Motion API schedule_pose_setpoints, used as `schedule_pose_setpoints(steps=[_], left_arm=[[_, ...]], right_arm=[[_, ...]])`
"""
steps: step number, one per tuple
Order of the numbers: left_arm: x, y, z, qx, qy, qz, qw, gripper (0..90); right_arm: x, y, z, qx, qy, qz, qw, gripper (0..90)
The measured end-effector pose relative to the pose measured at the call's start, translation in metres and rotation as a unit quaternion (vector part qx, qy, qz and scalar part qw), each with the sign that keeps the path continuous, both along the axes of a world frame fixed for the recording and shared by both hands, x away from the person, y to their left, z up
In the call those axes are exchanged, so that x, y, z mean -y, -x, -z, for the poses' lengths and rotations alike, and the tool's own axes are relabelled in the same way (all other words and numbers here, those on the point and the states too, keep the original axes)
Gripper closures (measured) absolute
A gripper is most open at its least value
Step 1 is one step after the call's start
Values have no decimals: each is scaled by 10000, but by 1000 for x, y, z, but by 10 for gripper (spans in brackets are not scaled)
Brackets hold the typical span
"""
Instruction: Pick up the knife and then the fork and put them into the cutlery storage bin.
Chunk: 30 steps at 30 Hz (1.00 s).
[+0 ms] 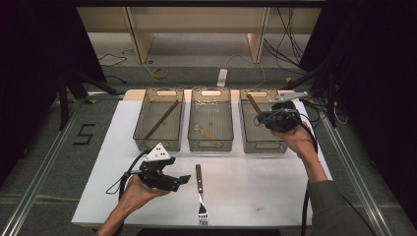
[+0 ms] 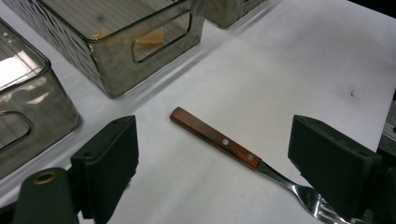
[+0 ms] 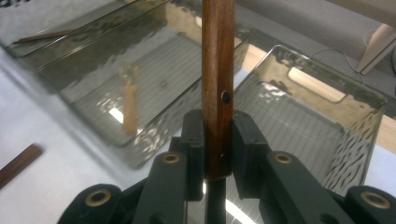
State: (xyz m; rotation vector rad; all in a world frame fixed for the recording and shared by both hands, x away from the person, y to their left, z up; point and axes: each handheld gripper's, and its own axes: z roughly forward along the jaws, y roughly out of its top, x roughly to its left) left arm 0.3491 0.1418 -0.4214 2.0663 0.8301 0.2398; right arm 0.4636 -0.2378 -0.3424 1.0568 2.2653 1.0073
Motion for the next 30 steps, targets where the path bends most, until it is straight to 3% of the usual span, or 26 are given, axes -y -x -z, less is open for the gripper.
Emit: schedule_pose_setpoints(steps=[4,12,22,30], left_arm=[[-2,1,1,7,107,-37,9999,157],[-6,6,2,39,89,-77,9999,155],[-11,12,0,34,197,-131,9997,155],[-8,13,0,22,119,-76,9999,155]], right_arm=[[-2,-22,1,-73,64,195,9998,772],[-9,-50,5,-215,133,466,9986,772],[-9,-69,16,-340,21,821,9960,771],[-8,-80,29,-392,17,1058,9936,771]])
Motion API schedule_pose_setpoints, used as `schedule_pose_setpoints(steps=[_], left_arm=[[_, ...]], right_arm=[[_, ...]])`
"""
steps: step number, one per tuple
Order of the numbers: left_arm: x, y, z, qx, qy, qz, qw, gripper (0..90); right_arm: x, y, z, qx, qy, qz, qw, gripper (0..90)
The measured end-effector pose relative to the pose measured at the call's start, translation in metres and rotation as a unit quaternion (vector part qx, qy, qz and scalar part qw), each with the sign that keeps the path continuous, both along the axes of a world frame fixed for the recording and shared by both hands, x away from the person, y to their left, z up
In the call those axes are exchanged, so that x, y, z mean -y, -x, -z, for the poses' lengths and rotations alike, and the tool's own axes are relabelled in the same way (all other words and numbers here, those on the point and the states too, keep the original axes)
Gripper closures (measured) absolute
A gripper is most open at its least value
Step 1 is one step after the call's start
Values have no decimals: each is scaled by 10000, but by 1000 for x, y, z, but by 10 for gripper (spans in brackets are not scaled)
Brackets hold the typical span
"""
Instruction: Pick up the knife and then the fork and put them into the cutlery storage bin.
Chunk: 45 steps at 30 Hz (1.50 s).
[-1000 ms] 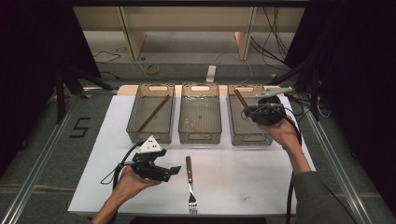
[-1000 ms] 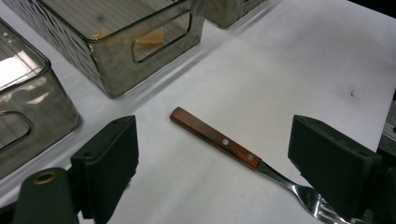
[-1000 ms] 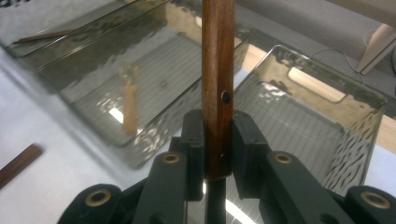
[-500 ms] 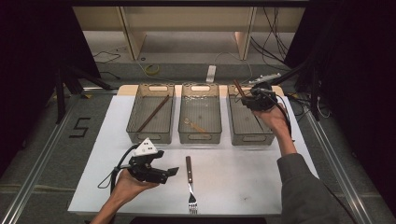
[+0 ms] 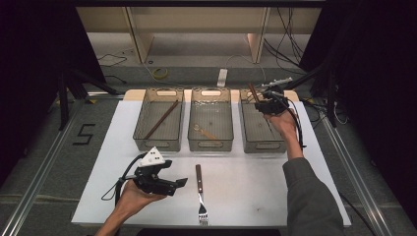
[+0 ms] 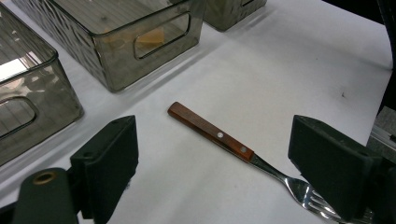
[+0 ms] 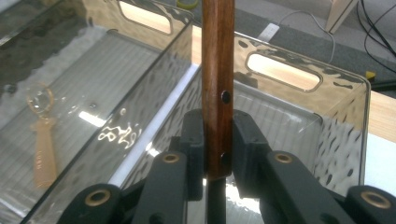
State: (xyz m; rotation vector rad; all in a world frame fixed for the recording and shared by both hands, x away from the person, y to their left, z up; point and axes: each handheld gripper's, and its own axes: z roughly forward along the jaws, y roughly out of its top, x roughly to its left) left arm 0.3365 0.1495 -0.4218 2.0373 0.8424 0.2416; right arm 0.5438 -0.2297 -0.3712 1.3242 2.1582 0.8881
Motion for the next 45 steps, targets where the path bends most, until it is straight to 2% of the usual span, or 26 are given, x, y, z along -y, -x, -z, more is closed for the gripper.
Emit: schedule_pose_setpoints(steps=[5,6,7,8,11,14,19,24,29,30,31,33,36,39,45], left_arm=[[0,0,0,14,23,-18,10000,155],[-1,0,0,15,9,-10,10000,156],[-1,0,0,13,8,-7,10000,155],[-1,0,-1,15,8,-9,10000,156],[-1,0,-1,4,8,-11,10000,156],[-2,-1,-1,15,7,-46,10000,156],[-4,-2,-2,4,18,-76,10000,156],[-4,-3,-2,10,5,-79,10000,156],[-3,-3,-2,10,-9,-79,10000,156],[-3,-3,-2,26,-20,-98,9999,156],[-2,-3,-2,38,-46,-99,9999,156],[-2,-4,-2,55,-72,-89,9999,156],[0,-5,-3,70,-58,-86,9999,156],[1,-7,-3,78,-75,-64,9999,156],[4,-14,-3,73,-67,-43,9999,157]], right_arm=[[-2,-5,9,-46,112,130,9998,761],[-2,-5,11,-103,61,166,9998,739],[-2,-5,13,-128,18,198,9997,669],[-3,-6,16,-297,35,208,9993,568],[-2,-5,17,-326,147,242,9991,533],[3,-2,15,-321,9,276,9991,482],[8,7,9,-267,-30,172,9995,408],[8,27,0,-58,-180,-142,9997,373],[4,49,-6,-5,-241,-475,9986,347],[4,54,-7,25,-248,-541,9982,345],[2,65,-9,56,-239,-675,9974,339],[2,70,-9,78,-231,-721,9971,338],[0,87,-9,160,-296,-892,9954,331],[0,105,-6,255,-469,-1014,9934,330],[-1,138,6,277,-578,-1211,9906,325]])
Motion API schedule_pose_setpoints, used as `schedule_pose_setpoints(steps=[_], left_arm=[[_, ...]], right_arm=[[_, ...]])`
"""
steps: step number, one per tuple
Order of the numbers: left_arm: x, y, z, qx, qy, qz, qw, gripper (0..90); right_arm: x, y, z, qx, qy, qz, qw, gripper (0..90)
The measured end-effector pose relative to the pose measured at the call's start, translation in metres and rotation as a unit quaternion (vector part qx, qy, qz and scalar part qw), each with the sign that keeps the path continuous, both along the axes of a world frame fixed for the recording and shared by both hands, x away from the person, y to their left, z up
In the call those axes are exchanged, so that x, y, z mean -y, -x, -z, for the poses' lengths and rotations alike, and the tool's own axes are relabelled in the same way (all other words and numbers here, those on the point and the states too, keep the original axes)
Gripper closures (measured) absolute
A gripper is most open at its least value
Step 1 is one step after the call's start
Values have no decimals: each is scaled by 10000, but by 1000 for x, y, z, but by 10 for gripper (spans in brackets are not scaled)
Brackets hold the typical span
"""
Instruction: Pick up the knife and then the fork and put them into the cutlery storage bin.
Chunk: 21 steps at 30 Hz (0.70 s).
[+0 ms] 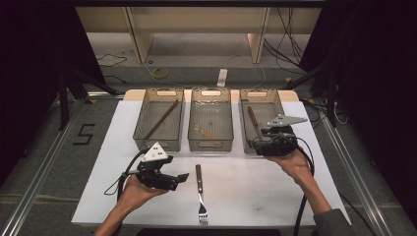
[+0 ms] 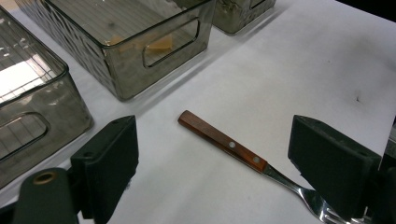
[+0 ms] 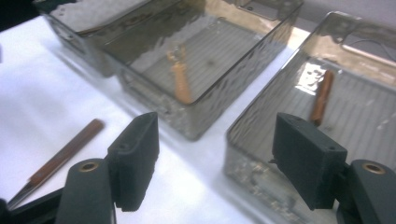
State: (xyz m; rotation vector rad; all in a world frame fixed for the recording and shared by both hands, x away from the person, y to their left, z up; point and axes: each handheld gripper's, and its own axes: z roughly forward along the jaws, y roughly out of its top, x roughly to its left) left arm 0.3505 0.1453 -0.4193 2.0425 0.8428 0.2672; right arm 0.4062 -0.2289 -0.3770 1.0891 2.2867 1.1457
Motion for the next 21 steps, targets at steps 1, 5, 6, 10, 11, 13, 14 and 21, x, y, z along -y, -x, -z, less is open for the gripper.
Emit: schedule_pose_setpoints(steps=[1,5,6,10,11,13,14,21], left_arm=[[0,-1,0,-8,35,-9,10000,157],[-1,-4,-2,17,107,-69,9999,157],[-1,-5,-2,18,134,-69,9999,157],[0,-10,-2,20,136,-72,9999,159],[1,-11,-2,16,119,-57,9999,160],[4,-14,-1,0,92,-40,10000,160],[6,-15,-1,-9,81,-38,10000,160],[13,-23,0,-18,50,37,10000,176]], right_arm=[[0,3,1,1,-38,-13,10000,324],[3,18,7,48,-233,-14,9997,324],[4,20,8,53,-253,-13,9997,324],[5,30,14,68,-379,-34,9993,323],[5,32,16,70,-423,-57,9991,321],[5,38,20,93,-509,-90,9986,320],[5,40,22,88,-559,-110,9983,320],[3,53,31,50,-616,-251,9978,316]])
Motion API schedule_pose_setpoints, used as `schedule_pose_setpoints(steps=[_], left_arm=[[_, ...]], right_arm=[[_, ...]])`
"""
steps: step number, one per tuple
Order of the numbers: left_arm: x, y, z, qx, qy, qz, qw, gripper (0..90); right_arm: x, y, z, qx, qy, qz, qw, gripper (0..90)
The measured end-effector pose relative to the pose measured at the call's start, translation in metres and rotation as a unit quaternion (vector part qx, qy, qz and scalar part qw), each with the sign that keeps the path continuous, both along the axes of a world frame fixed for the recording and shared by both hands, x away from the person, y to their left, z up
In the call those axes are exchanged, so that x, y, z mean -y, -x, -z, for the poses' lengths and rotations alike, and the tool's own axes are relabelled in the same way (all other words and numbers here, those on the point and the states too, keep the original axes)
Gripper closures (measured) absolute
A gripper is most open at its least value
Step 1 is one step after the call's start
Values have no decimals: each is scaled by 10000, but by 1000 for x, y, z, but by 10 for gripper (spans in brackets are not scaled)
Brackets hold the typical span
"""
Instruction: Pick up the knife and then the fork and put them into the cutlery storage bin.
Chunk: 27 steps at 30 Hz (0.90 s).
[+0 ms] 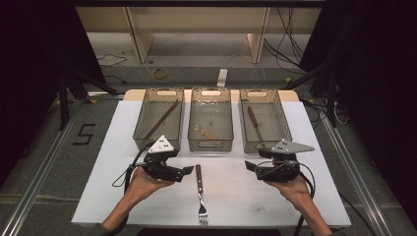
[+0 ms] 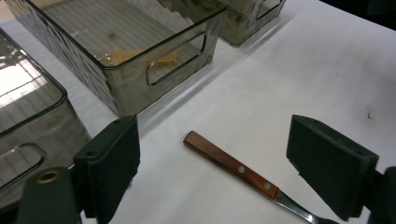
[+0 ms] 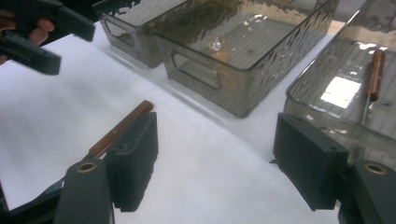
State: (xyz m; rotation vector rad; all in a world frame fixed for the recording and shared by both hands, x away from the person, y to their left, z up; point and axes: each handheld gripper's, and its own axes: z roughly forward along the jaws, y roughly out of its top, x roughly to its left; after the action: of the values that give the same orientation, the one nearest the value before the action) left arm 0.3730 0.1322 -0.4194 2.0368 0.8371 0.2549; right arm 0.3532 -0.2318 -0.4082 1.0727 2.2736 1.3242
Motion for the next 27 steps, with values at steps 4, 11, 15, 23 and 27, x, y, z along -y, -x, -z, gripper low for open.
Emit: schedule_pose_setpoints(steps=[4,11,15,23,27], left_arm=[[3,-6,1,-27,-11,38,10000,208],[13,-16,4,-9,-251,83,9996,274],[22,-19,7,-87,-298,193,9993,353],[37,-26,15,-224,-552,447,9972,550],[42,-29,18,-271,-662,523,9961,641]], right_arm=[[0,5,5,-33,-38,-55,10000,313],[-1,15,12,-93,56,-116,9999,308],[-1,20,14,-113,47,-157,9998,306],[0,24,17,-130,26,-173,9998,295],[0,26,17,-129,-17,-193,9997,294]])
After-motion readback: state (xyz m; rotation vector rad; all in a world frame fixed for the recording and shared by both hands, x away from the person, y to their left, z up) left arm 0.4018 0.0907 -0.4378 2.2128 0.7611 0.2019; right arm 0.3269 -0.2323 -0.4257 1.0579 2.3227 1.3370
